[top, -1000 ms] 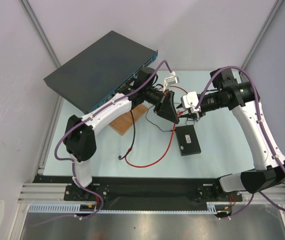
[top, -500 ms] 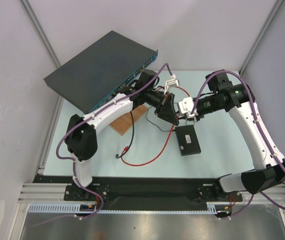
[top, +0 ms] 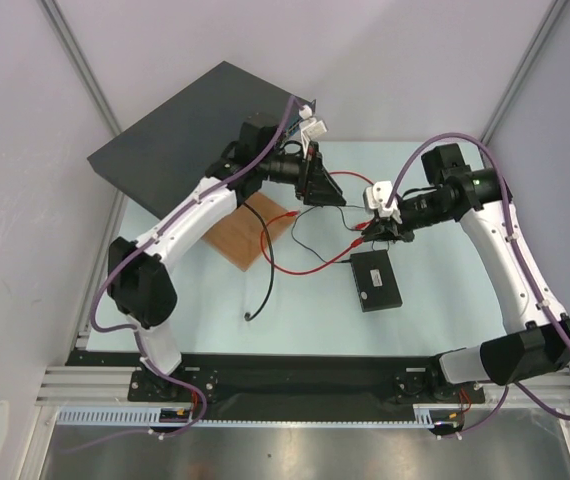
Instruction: Insert the plug into the switch port
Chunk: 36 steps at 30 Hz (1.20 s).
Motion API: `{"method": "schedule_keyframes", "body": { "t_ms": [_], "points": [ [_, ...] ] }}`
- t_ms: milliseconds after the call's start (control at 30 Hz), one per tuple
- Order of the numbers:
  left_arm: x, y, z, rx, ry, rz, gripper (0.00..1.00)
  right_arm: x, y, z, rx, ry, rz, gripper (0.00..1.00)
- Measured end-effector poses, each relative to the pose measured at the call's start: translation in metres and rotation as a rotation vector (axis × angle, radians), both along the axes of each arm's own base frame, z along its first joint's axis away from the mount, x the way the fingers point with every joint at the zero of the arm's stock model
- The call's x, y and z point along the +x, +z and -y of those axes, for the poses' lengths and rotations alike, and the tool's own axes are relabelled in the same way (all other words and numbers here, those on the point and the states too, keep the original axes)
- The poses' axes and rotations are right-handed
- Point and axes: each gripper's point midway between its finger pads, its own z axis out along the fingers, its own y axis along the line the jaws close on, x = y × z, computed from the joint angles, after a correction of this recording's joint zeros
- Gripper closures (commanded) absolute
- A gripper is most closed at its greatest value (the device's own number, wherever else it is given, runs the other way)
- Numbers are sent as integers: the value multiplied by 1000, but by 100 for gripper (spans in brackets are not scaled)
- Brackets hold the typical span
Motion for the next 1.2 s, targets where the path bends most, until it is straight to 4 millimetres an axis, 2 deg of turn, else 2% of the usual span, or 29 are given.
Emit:
{"method": "schedule_keyframes", "body": {
  "t_ms": [67,200,333,467,600,767,900,1033,1200],
  "points": [
    [6,6,-2,-4,39,35,37,2,-4,4,15,-31,-50,100],
    [8,4,-10,5,125,115,34,15,-15,12,60,-122,-220,100],
    [11,-2,-26,47,230,248,29,36,-30,19,140,-238,-476,100],
    [6,-2,-34,96,298,437,25,46,-32,19,246,-310,-726,100],
    [-11,-9,-21,148,299,620,32,48,-24,14,331,-328,-916,100],
    [-27,-29,-4,214,256,779,35,46,-15,12,374,-338,-1025,100],
    [-27,-33,1,236,234,863,44,45,-11,12,387,-347,-1075,100],
    [-27,-34,4,240,227,900,56,45,-12,13,394,-352,-1101,100],
    [-30,-38,7,249,209,918,61,44,-15,14,398,-364,-1134,100]
  ]
}}
